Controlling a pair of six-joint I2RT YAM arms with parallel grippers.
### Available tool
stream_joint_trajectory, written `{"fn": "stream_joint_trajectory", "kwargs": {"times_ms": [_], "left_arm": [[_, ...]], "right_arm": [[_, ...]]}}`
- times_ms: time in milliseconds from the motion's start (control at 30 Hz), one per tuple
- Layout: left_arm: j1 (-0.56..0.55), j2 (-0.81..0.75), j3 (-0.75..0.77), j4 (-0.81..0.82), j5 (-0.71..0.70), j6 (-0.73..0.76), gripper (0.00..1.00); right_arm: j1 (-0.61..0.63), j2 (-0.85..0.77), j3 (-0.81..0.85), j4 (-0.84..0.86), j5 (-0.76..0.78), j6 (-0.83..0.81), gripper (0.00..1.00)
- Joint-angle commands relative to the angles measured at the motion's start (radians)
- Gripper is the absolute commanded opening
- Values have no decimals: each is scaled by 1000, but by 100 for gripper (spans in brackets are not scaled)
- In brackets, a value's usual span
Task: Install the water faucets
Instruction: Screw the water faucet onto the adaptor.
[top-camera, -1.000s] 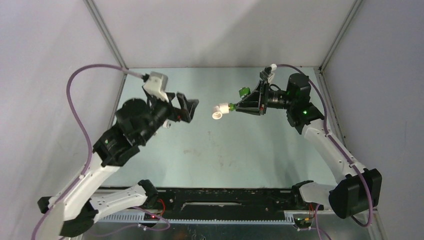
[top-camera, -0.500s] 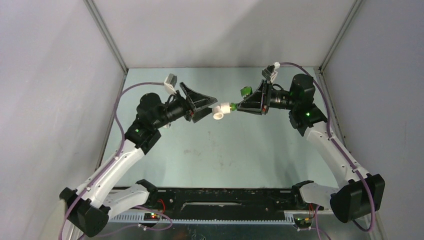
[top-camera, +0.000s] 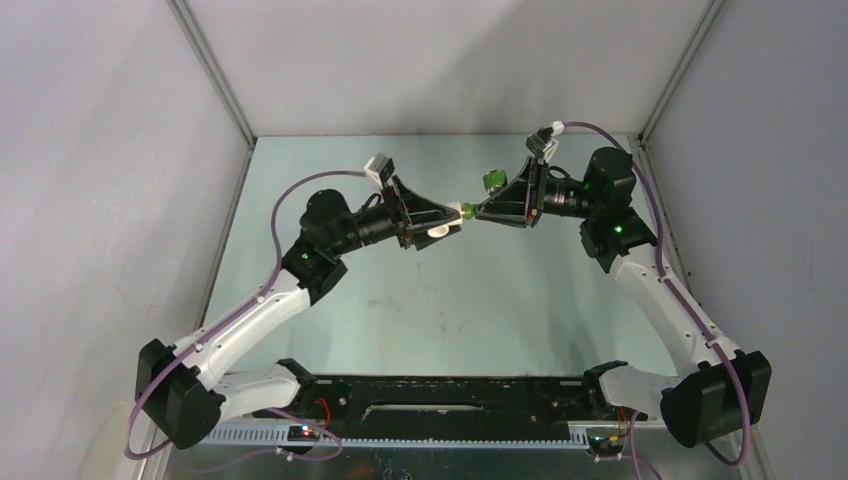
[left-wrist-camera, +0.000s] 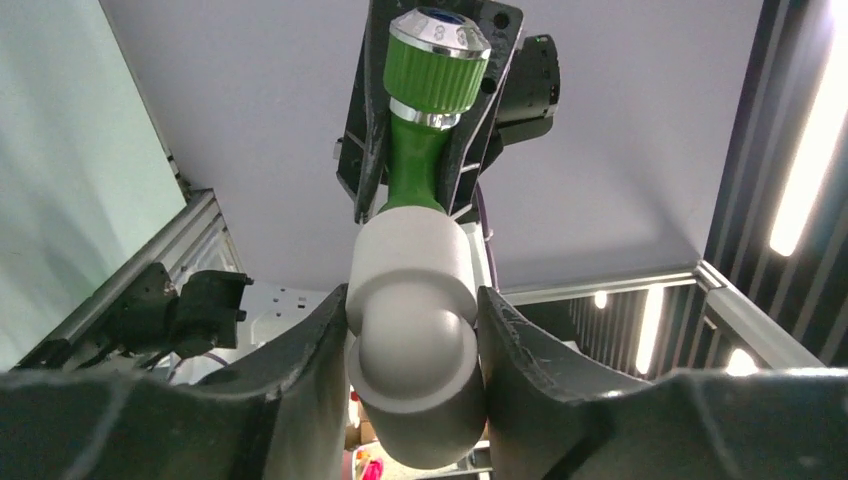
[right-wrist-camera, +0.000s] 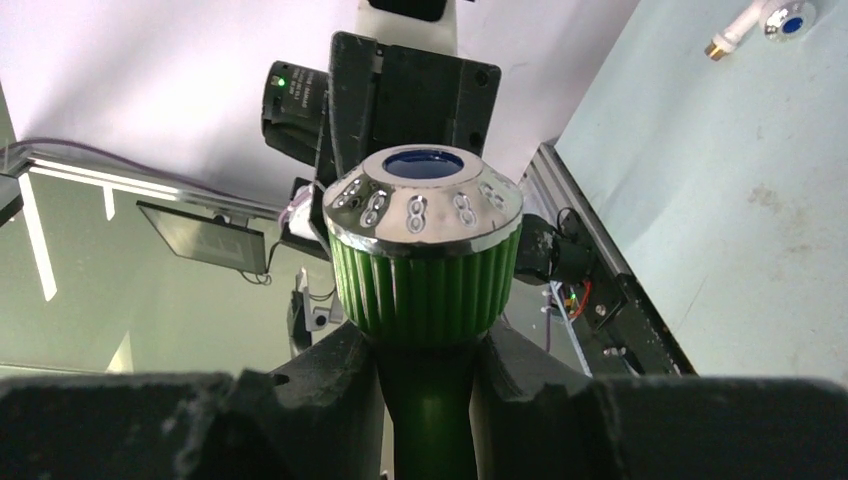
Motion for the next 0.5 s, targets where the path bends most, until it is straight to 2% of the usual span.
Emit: {"fn": "stream_joint_trajectory", "kwargs": {"times_ms": [0, 133, 300, 467], "left_arm": [[-12, -10, 41, 67, 36, -8, 36], [-12, -8, 84, -23, 40, 87, 3], [-11, 30, 236, -359, 27, 434, 0], [-18, 77, 407, -604, 13, 827, 0]], "right_arm": [[3, -26, 18, 55, -6, 7, 0], [3, -25, 18, 49, -5, 14, 0], [4, -21, 18, 35, -6, 23, 0], [14, -19, 18, 19, -11, 33, 0]]}}
